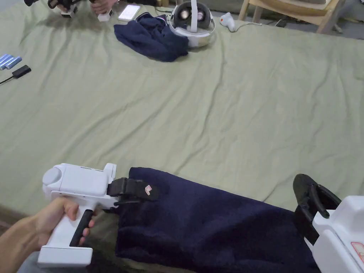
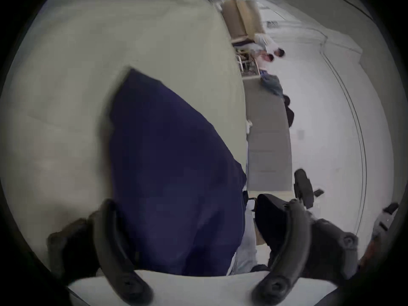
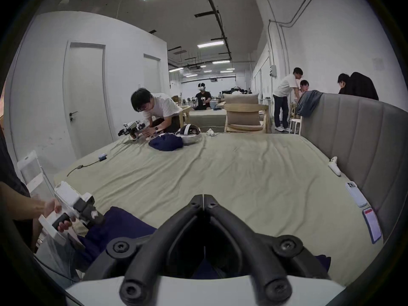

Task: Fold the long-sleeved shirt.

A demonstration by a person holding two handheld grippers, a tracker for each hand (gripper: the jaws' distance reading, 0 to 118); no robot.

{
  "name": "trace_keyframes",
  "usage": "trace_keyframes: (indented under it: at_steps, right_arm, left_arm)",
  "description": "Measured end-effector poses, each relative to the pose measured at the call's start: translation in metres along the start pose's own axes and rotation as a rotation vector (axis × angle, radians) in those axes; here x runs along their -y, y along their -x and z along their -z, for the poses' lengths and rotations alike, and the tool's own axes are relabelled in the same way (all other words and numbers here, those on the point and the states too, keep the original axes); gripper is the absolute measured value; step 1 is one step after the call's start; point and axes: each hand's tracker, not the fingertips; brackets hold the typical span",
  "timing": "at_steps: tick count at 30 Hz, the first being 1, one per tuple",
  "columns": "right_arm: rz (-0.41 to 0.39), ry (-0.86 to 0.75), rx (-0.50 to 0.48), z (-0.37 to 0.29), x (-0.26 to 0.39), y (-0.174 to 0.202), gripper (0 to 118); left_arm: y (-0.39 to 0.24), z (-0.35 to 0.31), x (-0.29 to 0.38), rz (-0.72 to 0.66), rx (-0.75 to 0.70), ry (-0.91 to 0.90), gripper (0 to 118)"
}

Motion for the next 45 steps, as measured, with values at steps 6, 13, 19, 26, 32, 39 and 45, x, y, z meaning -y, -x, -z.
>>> trace_keyframes:
  at_steps: [6, 13, 19, 26, 32, 39, 45]
  right_arm:
    - [0.006, -0.001, 0.012, 0.000, 0.002, -0.008, 0]
    - [0.017, 0.014, 0.026, 0.001, 0.006, -0.016, 0]
    - [0.014, 0.014, 0.036, 0.008, 0.005, -0.019, 0]
    - [-0.001, 0.008, 0.041, 0.015, 0.003, -0.017, 0]
    - [0.000, 0.000, 0.032, 0.014, 0.001, -0.017, 0]
    - [0.020, -0.002, 0.065, 0.001, 0.004, -0.031, 0]
    - [0.017, -0.004, 0.106, -0.011, 0.009, -0.045, 0]
  left_arm:
    - [-0.002, 0.004, 0.007, 0.051, -0.091, -0.093, 22]
    - [-0.024, -0.053, -0.008, 0.094, -0.215, -0.209, 20]
    - [-0.024, -0.163, -0.034, 0.099, -0.371, -0.396, 20]
    - [-0.080, -0.191, -0.007, 0.128, -0.438, -0.511, 19]
    - [-0.128, -0.084, 0.026, 0.273, -0.339, -0.348, 19]
    - [-0.170, 0.101, 0.054, 0.395, -0.379, -0.195, 19]
    - [-0.172, 0.180, 0.065, 0.394, -0.390, -0.072, 55]
